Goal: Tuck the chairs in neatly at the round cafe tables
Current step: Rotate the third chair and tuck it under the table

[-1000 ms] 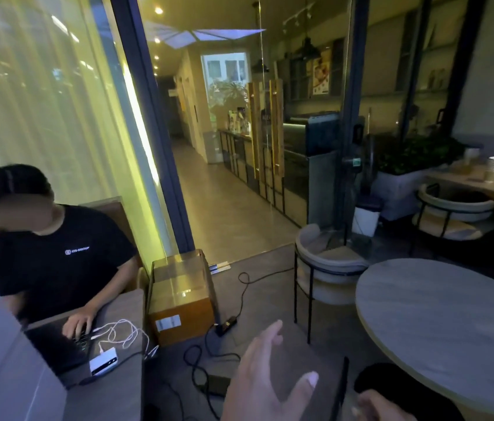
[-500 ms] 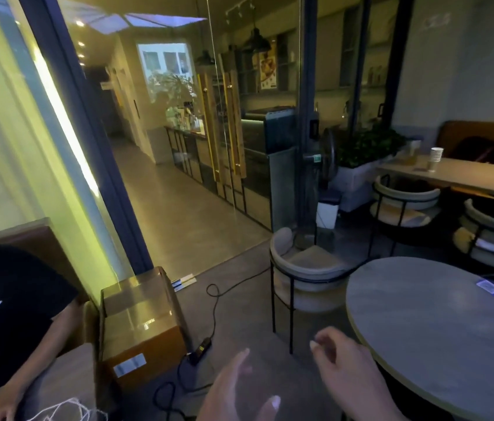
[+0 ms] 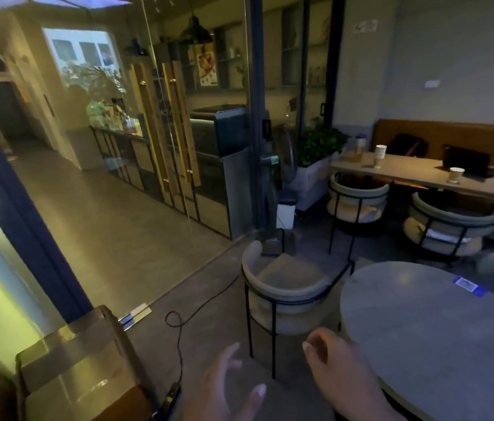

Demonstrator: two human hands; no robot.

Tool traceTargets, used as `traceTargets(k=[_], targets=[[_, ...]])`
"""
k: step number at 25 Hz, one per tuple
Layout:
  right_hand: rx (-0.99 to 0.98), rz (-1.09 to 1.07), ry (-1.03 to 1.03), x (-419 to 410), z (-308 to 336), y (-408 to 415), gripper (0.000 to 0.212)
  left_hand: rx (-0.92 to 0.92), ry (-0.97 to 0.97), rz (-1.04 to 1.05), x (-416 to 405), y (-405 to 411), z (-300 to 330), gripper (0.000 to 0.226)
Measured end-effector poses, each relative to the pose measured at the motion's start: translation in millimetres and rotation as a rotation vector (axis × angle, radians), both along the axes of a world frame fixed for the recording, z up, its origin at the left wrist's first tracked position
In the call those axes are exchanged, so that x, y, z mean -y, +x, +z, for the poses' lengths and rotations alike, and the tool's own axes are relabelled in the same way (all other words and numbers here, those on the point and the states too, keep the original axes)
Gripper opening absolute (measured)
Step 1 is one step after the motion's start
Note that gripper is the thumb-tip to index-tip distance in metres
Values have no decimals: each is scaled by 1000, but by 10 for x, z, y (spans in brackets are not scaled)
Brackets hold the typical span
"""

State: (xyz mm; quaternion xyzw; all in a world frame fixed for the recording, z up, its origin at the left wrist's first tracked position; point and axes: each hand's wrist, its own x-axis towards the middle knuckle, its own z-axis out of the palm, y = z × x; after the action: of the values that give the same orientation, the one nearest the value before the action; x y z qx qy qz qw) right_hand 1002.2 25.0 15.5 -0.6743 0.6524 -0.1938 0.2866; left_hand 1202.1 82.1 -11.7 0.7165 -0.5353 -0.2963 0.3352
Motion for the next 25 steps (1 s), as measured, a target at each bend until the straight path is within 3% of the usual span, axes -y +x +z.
traceTargets(k=[4,11,19,25], targets=[[-50,-68,79,478,-267,98,19,-66,-51,-51,683,264,-3,81],[-39,-141,116,2102,-758,327,21,-6,-57,-178,2629,667,-269,78],[-23,-216,-3,4094,-544,633,23,16,-76,-322,4702,868,-242,69],[-22,-413,10,4982,-616,1010,17,36,-125,-535,6010,1125,-277,62]])
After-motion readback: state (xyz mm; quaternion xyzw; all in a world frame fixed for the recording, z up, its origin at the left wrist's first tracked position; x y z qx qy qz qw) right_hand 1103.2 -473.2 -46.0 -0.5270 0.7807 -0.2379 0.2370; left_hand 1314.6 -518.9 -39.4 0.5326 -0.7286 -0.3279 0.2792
